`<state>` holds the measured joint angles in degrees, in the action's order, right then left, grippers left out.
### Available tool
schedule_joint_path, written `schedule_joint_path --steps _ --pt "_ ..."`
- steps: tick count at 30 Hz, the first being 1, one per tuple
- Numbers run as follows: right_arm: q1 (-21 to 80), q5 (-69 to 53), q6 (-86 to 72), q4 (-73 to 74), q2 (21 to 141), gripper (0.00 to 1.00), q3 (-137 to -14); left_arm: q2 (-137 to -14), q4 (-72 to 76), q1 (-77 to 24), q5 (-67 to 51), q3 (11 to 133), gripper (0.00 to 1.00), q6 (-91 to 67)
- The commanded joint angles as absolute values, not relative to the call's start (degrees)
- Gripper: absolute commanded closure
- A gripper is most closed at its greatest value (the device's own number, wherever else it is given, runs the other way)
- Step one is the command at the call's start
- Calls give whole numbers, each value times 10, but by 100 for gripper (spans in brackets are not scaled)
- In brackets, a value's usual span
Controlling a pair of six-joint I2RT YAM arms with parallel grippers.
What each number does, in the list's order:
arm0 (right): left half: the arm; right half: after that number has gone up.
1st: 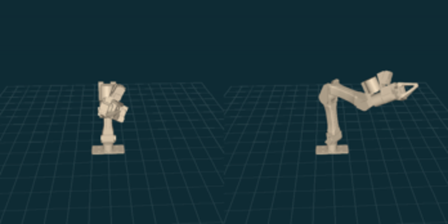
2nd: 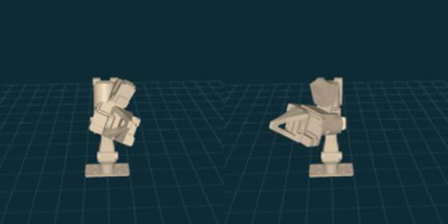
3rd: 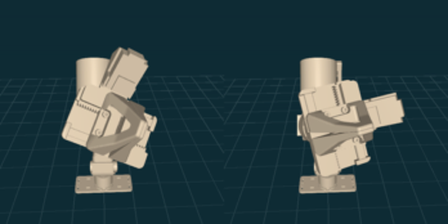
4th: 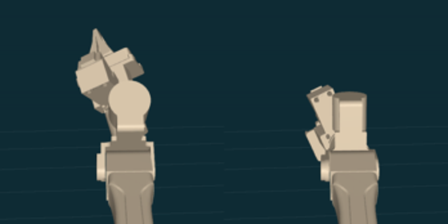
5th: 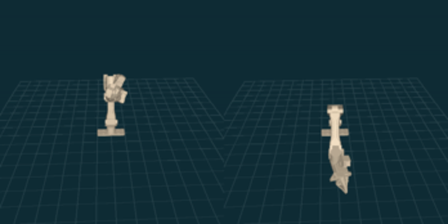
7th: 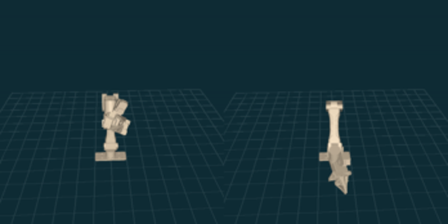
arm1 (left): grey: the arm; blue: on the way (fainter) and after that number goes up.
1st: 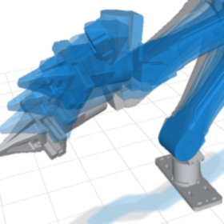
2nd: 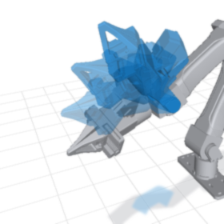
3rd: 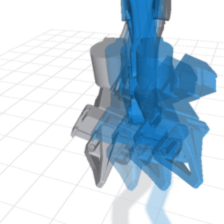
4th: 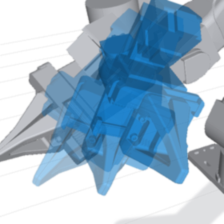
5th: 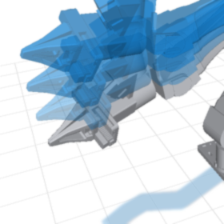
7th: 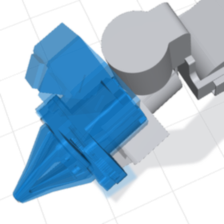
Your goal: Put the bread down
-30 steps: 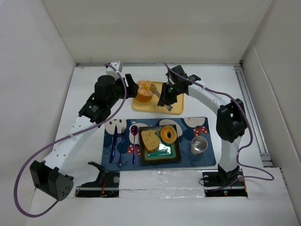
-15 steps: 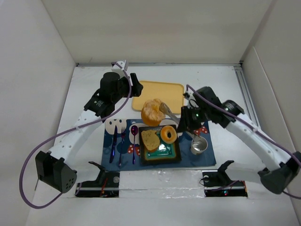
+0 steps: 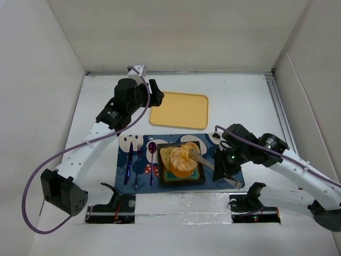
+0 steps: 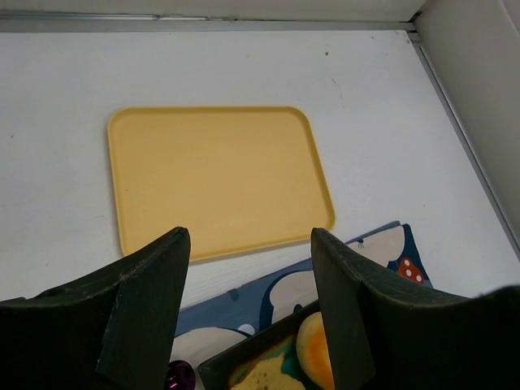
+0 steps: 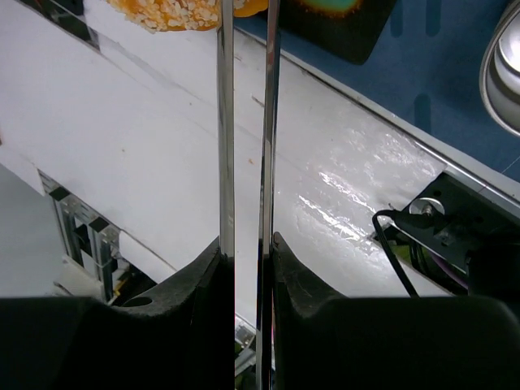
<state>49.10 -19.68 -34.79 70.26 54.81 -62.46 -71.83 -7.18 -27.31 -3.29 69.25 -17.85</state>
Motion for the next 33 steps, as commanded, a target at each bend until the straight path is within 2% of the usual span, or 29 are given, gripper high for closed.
schedule_joint_path --steps 1,5,8,9,10,18,23,33 --pt "511 -186 -361 689 544 90 -614 -697 -52 -276 -28 699 43 -177" --pt "518 -172 -360 657 558 89 -597 -684 -39 -276 -34 678 44 -185" --pt "524 -170 -368 637 565 77 -584 -679 -42 -276 -31 678 44 -181" --pt "524 -167 -371 635 563 66 -584 -678 -43 -276 -26 677 43 -180" --pt "524 -155 -374 634 558 61 -585 -678 -46 -276 -25 677 44 -179" --pt "524 -125 -389 639 553 47 -617 -674 -40 -276 -27 674 43 -180" --pt "516 -95 -391 636 550 45 -649 -674 -39 -276 -25 672 44 -179" --pt "485 -95 -380 621 575 50 -682 -672 -38 -276 -22 666 44 -174"
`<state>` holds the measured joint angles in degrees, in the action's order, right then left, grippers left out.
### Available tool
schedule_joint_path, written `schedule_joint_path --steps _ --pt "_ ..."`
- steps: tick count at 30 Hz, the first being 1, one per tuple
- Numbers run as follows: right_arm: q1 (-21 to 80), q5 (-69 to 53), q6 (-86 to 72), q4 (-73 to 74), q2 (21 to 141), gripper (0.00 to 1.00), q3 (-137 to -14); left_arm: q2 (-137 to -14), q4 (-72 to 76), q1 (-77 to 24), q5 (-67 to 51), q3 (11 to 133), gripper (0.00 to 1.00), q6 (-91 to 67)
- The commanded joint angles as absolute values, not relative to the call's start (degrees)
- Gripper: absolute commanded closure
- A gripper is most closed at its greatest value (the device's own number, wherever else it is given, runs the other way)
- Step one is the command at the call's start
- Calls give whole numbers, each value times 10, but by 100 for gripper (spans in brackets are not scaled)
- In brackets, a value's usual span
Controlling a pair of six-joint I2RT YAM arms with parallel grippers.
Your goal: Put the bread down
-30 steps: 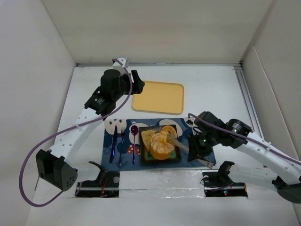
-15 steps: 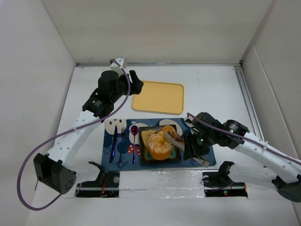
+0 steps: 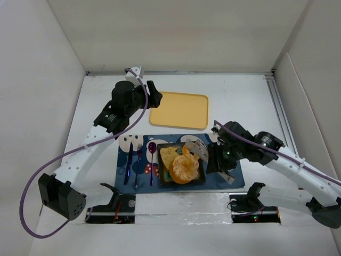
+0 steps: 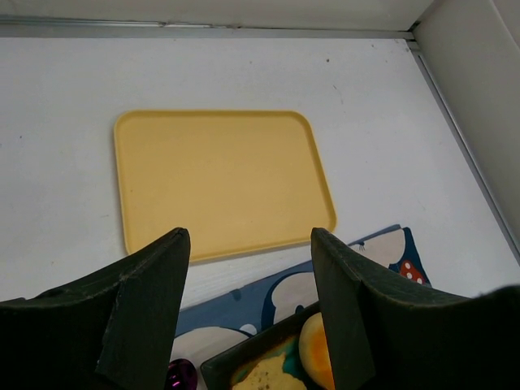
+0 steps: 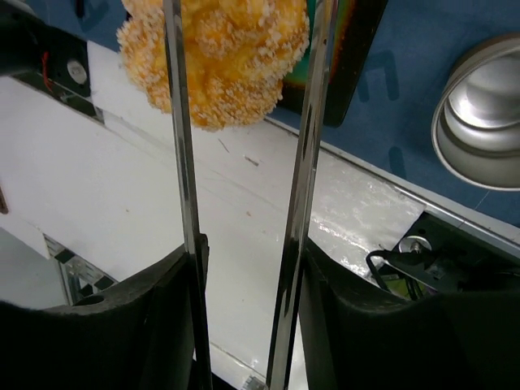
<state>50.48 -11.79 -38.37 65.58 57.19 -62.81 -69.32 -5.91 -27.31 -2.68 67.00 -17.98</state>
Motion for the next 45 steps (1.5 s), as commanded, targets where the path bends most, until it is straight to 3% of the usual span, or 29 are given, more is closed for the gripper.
schedule_joint_path --steps 1,7,12,19,23,30,38,42,44,45 --pt "478 -95 -380 621 577 50 -682 -672 -38 -276 -22 666 44 -174" --pt "374 -75 -360 542 623 54 -740 -671 -42 -276 -34 674 43 -171" --pt "177 -42 -314 422 695 55 -724 -634 -65 -288 -36 630 43 -167" --pt "51 24 -291 372 824 55 -729 -550 -97 -288 -50 570 43 -176" --pt "31 27 -227 276 881 55 -734 -500 -105 -288 -51 510 42 -182" --pt "19 81 -128 346 1030 54 -867 -449 -71 -302 -45 440 42 -196" --pt "-8 77 -111 294 1065 56 -794 -450 -69 -302 -28 444 42 -198" --pt "-13 95 -124 286 1084 37 -797 -456 -66 -302 -32 451 42 -207" --pt "-13 112 -133 295 1097 33 -809 -459 -64 -302 -33 454 42 -212" --pt "-13 117 -139 298 1101 22 -821 -461 -62 -302 -35 455 42 -215"
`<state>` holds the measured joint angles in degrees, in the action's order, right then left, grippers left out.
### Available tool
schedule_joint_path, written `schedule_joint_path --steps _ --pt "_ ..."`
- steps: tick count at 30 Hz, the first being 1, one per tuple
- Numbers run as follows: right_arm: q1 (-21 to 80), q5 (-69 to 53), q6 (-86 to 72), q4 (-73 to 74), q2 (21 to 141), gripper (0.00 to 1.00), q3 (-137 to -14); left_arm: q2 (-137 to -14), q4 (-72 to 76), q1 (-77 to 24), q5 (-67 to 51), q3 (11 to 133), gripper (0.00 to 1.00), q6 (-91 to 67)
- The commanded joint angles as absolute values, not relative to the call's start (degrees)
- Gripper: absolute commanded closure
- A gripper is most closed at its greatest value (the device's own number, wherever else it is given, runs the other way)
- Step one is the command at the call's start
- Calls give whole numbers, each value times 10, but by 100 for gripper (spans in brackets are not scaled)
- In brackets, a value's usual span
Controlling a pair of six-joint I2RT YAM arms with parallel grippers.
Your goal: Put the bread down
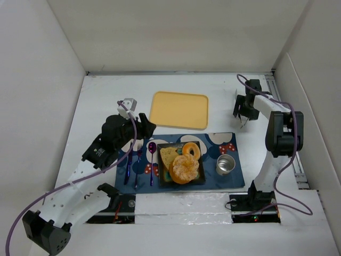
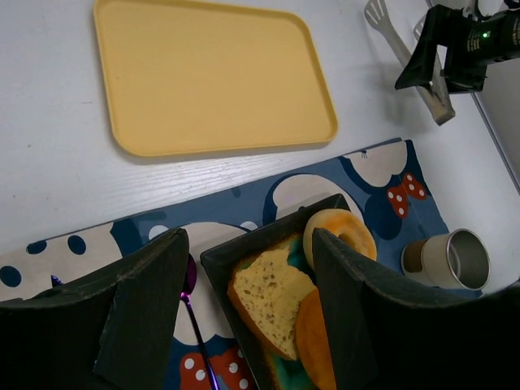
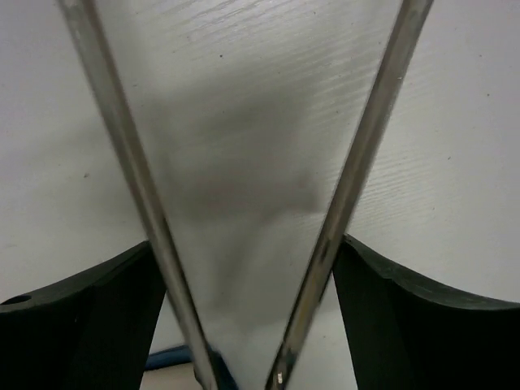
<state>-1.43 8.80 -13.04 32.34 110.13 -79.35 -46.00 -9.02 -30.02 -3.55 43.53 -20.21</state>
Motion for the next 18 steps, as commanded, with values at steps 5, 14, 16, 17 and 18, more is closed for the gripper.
schedule_joint_path --steps 5,14,16,17,18 --pt "2 153 -185 327 1112 0 -862 -484 -52 -302 -52 479 42 -228" --pt "60 153 -258 350 898 0 -868 -551 -25 -302 -49 555 37 -252" --pt "86 118 -266 355 838 0 -852 -569 -28 -302 -33 576 35 -260" --pt "95 101 -268 357 807 0 -828 -575 -30 -302 -23 596 35 -261" --pt "108 58 -269 360 751 0 -816 -584 -32 -302 -17 605 35 -261"
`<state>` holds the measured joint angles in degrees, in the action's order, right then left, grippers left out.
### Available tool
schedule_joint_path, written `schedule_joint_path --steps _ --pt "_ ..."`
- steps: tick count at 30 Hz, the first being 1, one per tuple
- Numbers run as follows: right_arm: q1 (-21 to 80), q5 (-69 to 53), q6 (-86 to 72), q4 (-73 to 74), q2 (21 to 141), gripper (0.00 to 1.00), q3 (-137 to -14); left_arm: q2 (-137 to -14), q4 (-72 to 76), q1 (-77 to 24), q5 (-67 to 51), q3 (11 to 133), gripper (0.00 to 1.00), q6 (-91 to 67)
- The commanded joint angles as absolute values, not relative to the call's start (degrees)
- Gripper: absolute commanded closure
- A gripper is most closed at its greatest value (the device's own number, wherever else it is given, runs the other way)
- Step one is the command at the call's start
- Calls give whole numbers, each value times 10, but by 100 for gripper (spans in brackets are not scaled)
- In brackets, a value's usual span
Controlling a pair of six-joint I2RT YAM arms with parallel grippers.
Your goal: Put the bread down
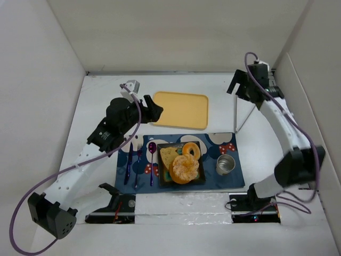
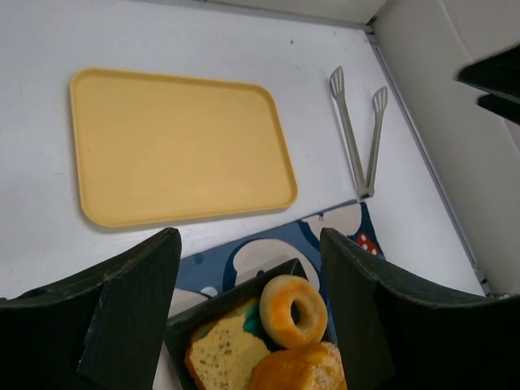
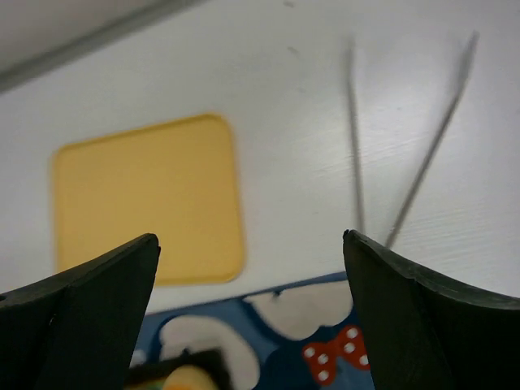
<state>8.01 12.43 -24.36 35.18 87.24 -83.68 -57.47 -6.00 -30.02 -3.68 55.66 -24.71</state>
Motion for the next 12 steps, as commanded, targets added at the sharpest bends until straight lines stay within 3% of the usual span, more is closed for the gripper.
schedule_joint_path --steps 1,7,12 --pt "114 41 -277 366 724 0 -804 -586 -31 -302 -13 612 35 -258" --pt "179 58 -289 485 573 0 -772 -603 -40 -302 19 664 35 -226" --pt "186 50 -290 446 434 0 -750 -630 -47 -302 33 715 35 -214"
